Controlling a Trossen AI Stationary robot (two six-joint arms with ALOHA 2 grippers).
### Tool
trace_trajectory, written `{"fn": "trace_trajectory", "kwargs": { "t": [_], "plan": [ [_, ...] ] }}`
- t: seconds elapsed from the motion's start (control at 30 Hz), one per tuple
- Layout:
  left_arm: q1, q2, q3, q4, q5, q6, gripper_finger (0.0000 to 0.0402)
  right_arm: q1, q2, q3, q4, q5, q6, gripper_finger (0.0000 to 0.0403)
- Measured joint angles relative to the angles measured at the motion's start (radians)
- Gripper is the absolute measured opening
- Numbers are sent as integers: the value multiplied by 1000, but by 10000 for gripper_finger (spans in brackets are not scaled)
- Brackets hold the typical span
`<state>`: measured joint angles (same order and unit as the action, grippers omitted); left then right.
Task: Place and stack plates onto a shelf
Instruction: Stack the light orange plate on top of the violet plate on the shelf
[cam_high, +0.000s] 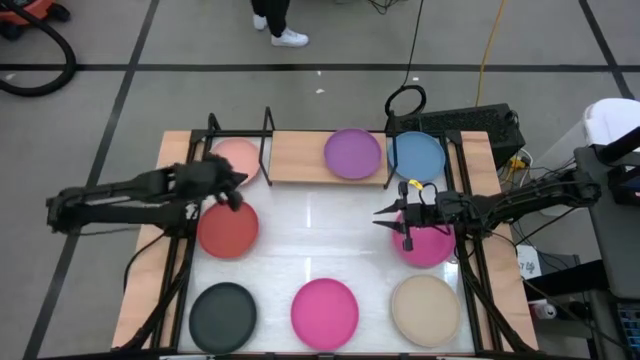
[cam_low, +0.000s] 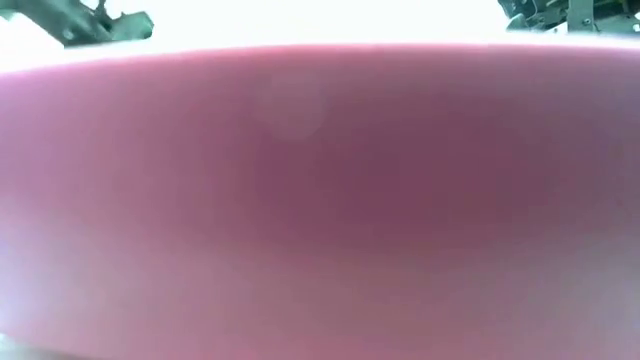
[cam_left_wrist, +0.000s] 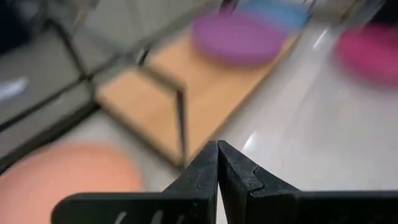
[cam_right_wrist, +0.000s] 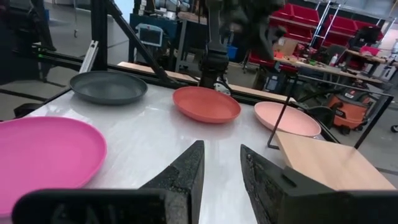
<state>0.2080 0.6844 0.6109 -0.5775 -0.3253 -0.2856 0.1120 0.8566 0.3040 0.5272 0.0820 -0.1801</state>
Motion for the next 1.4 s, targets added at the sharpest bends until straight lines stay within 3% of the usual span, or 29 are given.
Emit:
{"fn": "trace_trajectory", "kwargs": {
  "t": [0.13,0.3,0.63,0.83,1.13,1.4],
  "plan": [
    [19,207,17,-52,-5,-32,10,0,0,0,-1,0,0,87],
    [55,381,17,-108,-6,-34,28,0,0,0,-11,0,0,87],
    [150,537,17,-121,-68,-10,147,0,0,0,-32,0,0,87],
    [203,630,17,-92,-68,9,178,0,0,0,-31,0,-1,87],
    [267,730,17,-17,-68,46,171,0,0,0,-31,0,-4,87],
    [271,797,20,-2,-62,38,71,0,0,0,-31,-1,-4,87]
  ]
}}
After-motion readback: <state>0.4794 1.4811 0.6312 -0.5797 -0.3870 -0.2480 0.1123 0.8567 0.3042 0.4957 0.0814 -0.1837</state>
